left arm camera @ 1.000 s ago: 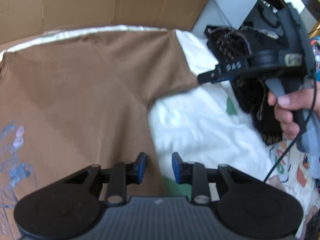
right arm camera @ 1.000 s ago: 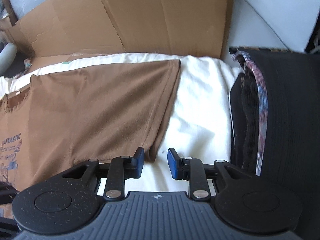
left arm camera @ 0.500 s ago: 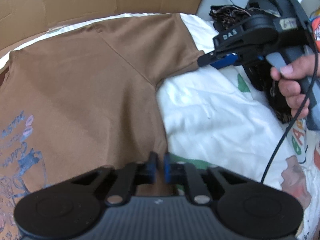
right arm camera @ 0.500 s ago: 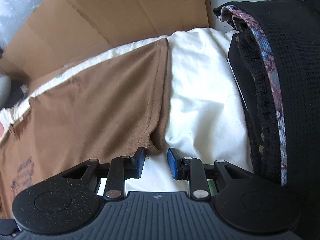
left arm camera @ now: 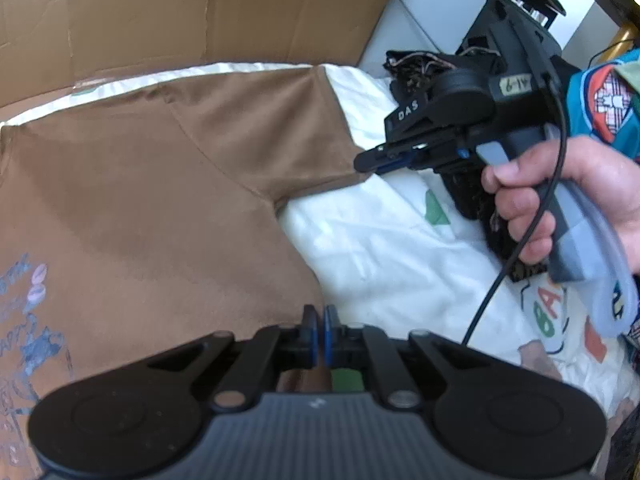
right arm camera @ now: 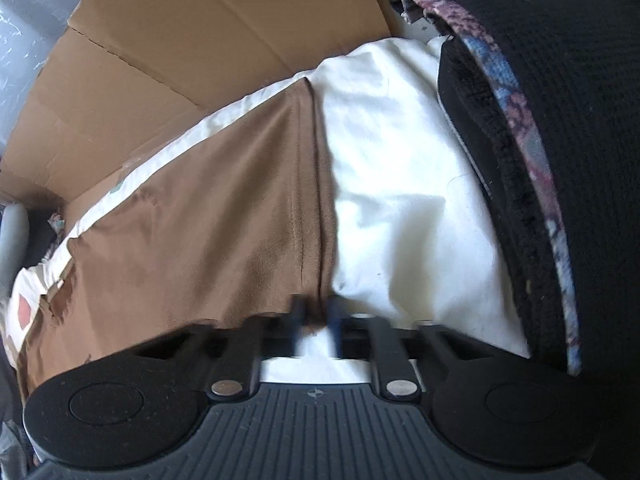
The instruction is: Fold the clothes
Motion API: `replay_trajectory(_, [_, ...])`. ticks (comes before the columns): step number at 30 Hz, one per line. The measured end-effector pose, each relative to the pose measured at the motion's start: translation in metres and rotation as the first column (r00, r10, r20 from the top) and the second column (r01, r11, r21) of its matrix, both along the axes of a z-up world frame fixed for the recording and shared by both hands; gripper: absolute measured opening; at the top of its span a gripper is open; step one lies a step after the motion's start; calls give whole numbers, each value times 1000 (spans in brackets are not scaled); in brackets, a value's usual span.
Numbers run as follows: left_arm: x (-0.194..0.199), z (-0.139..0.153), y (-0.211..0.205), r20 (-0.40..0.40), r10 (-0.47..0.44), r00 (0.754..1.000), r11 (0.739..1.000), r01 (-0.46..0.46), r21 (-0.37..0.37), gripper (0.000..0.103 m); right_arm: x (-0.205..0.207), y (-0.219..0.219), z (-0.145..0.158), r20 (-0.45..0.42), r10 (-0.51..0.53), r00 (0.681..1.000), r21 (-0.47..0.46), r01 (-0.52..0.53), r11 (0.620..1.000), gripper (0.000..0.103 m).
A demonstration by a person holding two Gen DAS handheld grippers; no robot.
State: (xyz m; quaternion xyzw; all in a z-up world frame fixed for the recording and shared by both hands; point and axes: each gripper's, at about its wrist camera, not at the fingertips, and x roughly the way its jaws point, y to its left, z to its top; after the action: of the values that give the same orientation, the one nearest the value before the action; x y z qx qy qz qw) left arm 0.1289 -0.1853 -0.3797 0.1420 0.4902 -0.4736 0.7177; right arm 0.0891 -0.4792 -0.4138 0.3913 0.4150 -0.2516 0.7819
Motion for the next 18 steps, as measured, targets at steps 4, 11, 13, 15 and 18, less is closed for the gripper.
replay_trajectory(4, [2,5,-2,-9,1,1000,1000,-1,-11,3,-1,4,14,-1,22,1000,-90,-22,996,4])
replay_trajectory(11, [0,-13,-9,-41,-10,999,1000,10,16,3,2,7,8,-79,43,996,-149,-54,987,4])
replay_trajectory(13, [-2,-19,-11,-42,-14,999,1000,15,24,3,3,9,4,-102,47,994,-159,-63,985,5])
replay_trajectory(15, [-2,-24,-12,-43,-12,999,999,14,29,4,3,13,7,-118,52,992,-188,-74,979,6])
replay_trajectory(18, [4,-28,-8,-81,17,997,1000,-15,21,6,3,16,17,-141,55,988,-250,-89,964,9])
